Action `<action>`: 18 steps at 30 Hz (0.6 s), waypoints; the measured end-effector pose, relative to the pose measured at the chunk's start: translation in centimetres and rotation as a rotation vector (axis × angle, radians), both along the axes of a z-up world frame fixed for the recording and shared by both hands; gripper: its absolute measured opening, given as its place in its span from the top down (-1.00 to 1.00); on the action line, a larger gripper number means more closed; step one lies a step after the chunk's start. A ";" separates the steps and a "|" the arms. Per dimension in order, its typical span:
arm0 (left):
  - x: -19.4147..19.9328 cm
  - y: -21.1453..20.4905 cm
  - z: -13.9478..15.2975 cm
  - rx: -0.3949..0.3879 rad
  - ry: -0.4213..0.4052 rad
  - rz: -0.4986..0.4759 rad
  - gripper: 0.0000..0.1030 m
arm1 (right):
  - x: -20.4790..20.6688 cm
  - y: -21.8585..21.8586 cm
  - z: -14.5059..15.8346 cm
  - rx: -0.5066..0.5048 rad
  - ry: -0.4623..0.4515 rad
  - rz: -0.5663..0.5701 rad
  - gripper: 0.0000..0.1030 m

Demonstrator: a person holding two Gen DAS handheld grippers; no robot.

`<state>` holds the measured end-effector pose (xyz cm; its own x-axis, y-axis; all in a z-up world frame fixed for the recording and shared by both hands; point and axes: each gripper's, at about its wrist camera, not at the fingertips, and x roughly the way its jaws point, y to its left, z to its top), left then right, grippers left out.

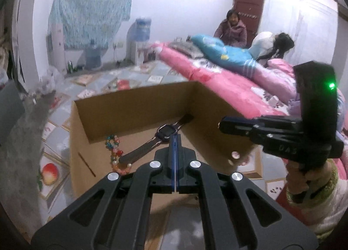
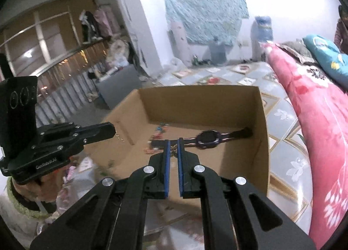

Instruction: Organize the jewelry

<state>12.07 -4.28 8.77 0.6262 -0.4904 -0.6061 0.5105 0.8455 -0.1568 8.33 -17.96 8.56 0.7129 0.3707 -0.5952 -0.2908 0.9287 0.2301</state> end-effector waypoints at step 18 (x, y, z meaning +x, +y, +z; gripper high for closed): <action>1.6 0.3 -3.1 0.050 0.085 0.055 0.80 | 0.4 -1.8 -1.2 0.061 0.017 -0.044 0.62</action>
